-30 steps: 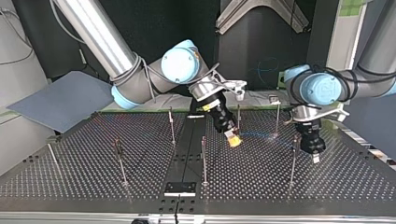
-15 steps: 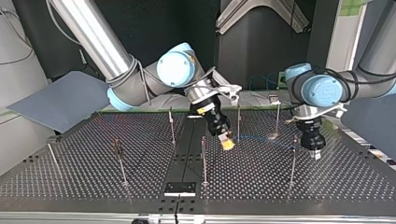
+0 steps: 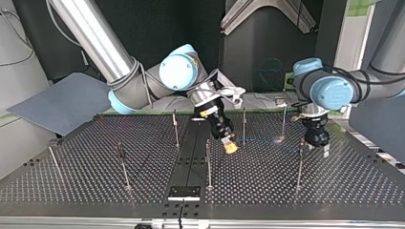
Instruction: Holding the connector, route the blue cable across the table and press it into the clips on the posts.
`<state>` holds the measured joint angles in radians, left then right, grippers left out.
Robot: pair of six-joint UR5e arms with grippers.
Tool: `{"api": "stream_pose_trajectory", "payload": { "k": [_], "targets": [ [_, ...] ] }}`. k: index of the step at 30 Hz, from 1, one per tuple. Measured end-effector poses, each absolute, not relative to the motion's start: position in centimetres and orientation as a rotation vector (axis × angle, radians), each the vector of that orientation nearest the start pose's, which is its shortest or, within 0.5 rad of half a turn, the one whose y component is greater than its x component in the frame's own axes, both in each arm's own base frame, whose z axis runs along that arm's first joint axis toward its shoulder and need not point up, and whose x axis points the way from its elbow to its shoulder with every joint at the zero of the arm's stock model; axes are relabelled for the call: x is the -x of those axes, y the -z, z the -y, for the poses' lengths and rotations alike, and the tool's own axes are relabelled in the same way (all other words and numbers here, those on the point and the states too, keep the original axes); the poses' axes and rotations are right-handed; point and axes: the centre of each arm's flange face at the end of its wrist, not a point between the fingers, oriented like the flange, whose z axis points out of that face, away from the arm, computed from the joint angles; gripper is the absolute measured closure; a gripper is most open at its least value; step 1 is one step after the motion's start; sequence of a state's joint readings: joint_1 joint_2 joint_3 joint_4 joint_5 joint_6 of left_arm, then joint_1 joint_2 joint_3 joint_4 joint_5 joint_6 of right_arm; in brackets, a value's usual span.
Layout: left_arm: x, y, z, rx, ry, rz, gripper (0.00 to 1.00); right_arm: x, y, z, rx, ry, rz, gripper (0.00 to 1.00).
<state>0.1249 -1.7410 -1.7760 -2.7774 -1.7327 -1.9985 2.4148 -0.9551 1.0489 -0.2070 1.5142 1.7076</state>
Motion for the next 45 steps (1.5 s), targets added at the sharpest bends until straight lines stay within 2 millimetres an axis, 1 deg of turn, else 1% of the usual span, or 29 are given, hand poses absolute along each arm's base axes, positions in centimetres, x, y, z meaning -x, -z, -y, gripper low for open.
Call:
{"api": "stream_pose_trajectory", "payload": {
  "k": [4,10,14,16,27,36,45],
  "targets": [
    [-52.9,-33.8,5.2,0.564,0.154,-1.515,0.01,-64.9,-38.4,39.2,2.223,2.591,-0.942,1.00],
    [-50.0,-33.7,5.9,0.583,0.233,-1.574,0.01,-64.8,-38.4,39.3,2.225,2.588,-0.945,1.00],
    [-48.1,-34.1,6.5,0.577,0.273,-1.606,0.01,-64.8,-38.3,39.3,2.224,2.584,-0.949,1.00],
    [-47.5,-34.5,6.6,0.577,0.283,-1.607,0.01,-64.8,-38.3,39.3,2.222,2.582,-0.951,1.00],
    [-44.9,-37.9,7.4,0.541,0.335,-1.580,0.01,-64.8,-38.3,39.3,2.218,2.576,-0.960,1.00],
    [-42.3,-40.4,8.3,0.476,0.300,-1.596,0.01,-64.8,-38.3,39.3,2.214,2.571,-0.966,1.00],
    [-39.6,-44.0,10.0,0.322,0.285,-1.552,0.01,-64.8,-38.3,39.3,2.214,2.570,-0.967,1.00]
  ]
}}
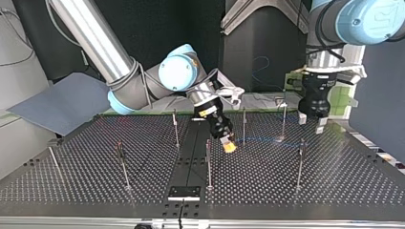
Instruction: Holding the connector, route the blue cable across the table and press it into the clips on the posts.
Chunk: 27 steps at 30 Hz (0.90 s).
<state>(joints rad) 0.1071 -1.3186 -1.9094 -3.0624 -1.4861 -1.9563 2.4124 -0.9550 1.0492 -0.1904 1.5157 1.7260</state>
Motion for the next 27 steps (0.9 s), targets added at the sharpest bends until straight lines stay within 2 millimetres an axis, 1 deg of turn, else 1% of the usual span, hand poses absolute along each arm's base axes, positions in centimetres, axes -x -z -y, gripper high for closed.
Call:
{"api": "stream_pose_trajectory", "payload": {
  "k": [3,10,14,22,27],
  "targets": [
    [-39.6,-44.3,10.6,0.264,0.288,-1.548,0.01,-64.7,-38.3,39.3,2.214,2.570,-0.968,1.00],
    [-40.6,-43.2,11.6,0.188,0.261,-1.577,0.01,-64.6,-38.3,39.5,2.213,2.571,-0.974,1.00],
    [-42.0,-42.7,12.0,0.163,0.236,-1.577,0.01,-64.4,-38.3,39.8,2.214,2.573,-0.980,1.00],
    [-43.8,-43.0,12.7,0.143,0.233,-1.546,0.01,-64.1,-38.3,40.4,2.213,2.575,-0.993,1.00],
    [-45.7,-42.9,13.2,0.133,0.226,-1.548,0.01,-64.0,-38.3,40.6,2.212,2.576,-0.997,1.00]
  ]
}}
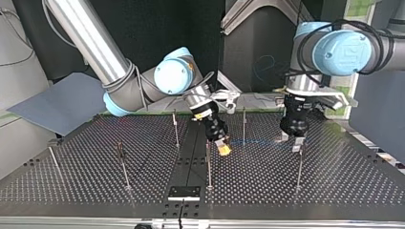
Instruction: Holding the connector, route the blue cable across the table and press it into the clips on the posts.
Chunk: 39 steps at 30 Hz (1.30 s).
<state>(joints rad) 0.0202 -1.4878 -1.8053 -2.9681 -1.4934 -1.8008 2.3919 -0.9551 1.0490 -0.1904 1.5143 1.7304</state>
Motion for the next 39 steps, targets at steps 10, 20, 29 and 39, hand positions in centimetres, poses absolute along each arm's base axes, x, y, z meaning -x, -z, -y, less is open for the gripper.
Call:
{"api": "stream_pose_trajectory", "payload": {
  "k": [10,20,29,39],
  "targets": [
    [-49.5,-42.0,14.0,0.138,0.210,-1.556,0.01,-63.9,-38.3,40.6,2.212,2.574,-0.997,1.00],
    [-50.3,-42.0,14.0,0.151,0.198,-1.528,0.01,-63.9,-38.2,40.5,2.219,2.565,-0.997,1.00],
    [-50.3,-41.9,13.9,0.163,0.191,-1.533,0.85,-63.9,-38.1,40.5,2.224,2.557,-1.000,1.00],
    [-49.8,-41.2,13.7,0.200,0.150,-1.560,0.99,-63.9,-38.0,40.4,2.230,2.548,-1.003,1.00]
  ]
}}
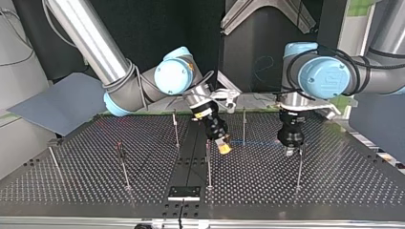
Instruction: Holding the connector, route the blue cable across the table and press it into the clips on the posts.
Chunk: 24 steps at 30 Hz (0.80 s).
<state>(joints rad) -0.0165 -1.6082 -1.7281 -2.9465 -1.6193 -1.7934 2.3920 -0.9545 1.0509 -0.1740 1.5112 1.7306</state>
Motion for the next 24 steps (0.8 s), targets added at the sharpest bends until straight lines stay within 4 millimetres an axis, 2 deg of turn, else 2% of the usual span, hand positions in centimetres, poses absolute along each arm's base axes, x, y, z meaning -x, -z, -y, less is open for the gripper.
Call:
{"api": "stream_pose_trajectory", "payload": {
  "k": [7,19,24],
  "targets": [
    [-48.8,-39.3,14.2,0.209,0.130,-1.595,0.99,-63.6,-36.9,40.3,2.252,2.519,-1.020,1.00],
    [-46.7,-35.1,15.3,0.218,0.104,-1.639,0.99,-61.9,-32.2,40.4,2.346,2.399,-1.102,1.00],
    [-45.8,-33.2,15.8,0.219,0.114,-1.646,0.99,-61.4,-31.2,40.4,2.366,2.375,-1.118,1.00]
  ]
}}
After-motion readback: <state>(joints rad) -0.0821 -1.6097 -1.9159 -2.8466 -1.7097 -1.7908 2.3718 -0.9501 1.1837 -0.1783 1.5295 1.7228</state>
